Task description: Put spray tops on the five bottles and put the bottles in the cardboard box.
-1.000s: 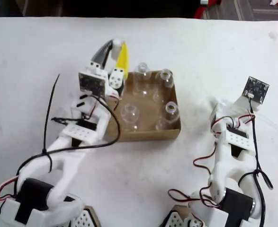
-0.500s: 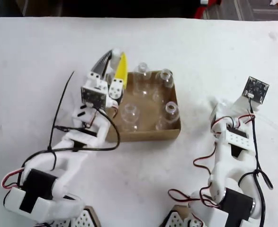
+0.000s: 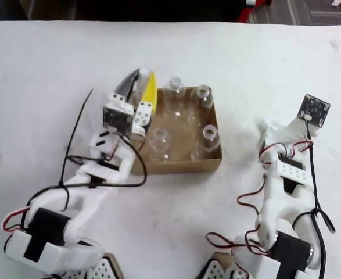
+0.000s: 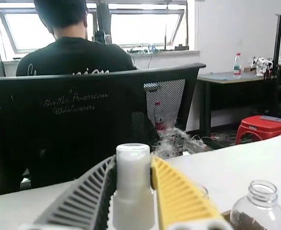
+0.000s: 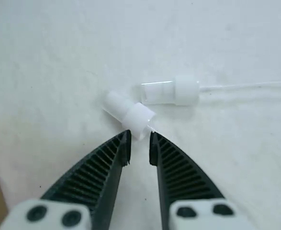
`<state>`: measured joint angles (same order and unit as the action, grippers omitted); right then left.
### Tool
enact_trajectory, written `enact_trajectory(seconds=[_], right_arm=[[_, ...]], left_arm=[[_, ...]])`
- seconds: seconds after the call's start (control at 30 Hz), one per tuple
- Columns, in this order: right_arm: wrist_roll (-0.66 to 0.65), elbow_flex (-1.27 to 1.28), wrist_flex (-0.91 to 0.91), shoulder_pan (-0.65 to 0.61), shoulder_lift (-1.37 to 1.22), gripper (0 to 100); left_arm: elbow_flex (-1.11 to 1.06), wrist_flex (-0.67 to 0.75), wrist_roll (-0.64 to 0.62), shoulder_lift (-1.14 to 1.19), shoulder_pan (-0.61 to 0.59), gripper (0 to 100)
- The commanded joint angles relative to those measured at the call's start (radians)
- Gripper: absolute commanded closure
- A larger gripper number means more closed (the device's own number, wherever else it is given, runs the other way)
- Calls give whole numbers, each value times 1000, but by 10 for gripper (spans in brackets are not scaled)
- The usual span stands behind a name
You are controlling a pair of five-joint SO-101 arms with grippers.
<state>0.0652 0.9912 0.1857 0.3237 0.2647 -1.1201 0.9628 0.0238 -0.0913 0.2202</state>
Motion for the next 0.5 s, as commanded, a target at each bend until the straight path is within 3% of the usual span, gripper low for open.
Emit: enact_trajectory(seconds=[0.0,0.27,0.37,0.47], right_arm=[[-8,-34,-24,-13,4,950],[-8,-34,-24,-13,4,950],[-8,-34,-24,-13,4,950],[-8,-34,-24,-13,4,950]], left_arm=[[12,-25,-15,-4,5,972],[6,-25,-23,-5,1,972],[8,-25,-103,-12,-4,965],[8,-25,-164,-15,-25,889]])
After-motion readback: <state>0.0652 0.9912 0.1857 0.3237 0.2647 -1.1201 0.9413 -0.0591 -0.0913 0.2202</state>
